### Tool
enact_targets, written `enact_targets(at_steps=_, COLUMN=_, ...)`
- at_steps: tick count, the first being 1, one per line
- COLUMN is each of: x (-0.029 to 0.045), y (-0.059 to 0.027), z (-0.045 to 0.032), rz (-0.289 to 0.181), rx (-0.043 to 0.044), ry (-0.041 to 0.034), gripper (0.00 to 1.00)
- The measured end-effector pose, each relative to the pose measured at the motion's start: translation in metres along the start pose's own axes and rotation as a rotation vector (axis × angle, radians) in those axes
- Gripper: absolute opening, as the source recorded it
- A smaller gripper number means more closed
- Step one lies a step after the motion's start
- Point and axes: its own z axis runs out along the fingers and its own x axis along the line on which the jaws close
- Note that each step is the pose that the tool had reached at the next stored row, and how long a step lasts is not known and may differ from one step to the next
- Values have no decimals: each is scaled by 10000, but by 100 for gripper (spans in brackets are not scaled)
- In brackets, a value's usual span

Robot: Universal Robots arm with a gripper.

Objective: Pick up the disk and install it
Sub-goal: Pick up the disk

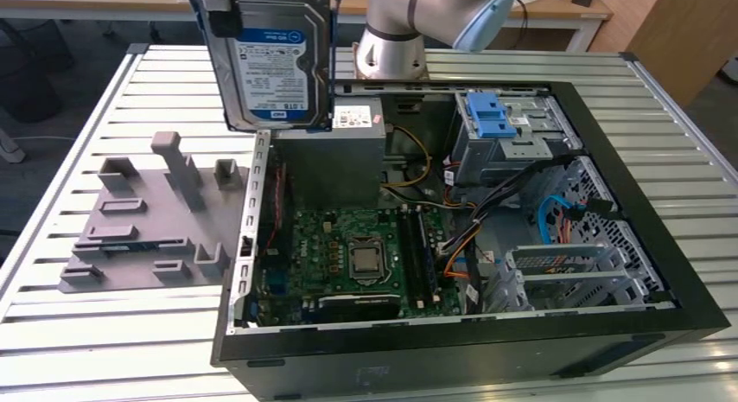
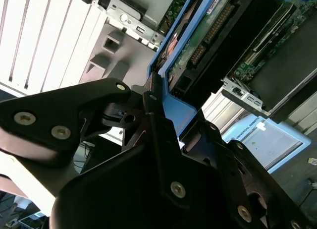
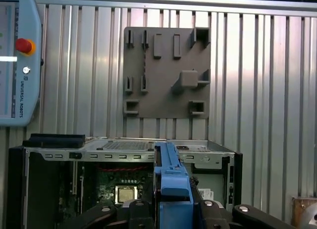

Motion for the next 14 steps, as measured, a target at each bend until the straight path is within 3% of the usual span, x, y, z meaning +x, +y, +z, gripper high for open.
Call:
enact_targets(at_steps=3, x=8, y=-18, z=4, rz=-5, rx=174, ry=4, gripper=36)
enact_targets(at_steps=8, x=19, y=-26, z=12, rz=-24, rx=685, ry=11, gripper=36)
enact_targets(at_steps=10, x=21, y=-44, z=17, rz=-28, rx=742, ry=11, gripper=36)
enact_targets(at_steps=14, x=26, y=-124, z=28, rz=-28, rx=751, ry=11, gripper=36)
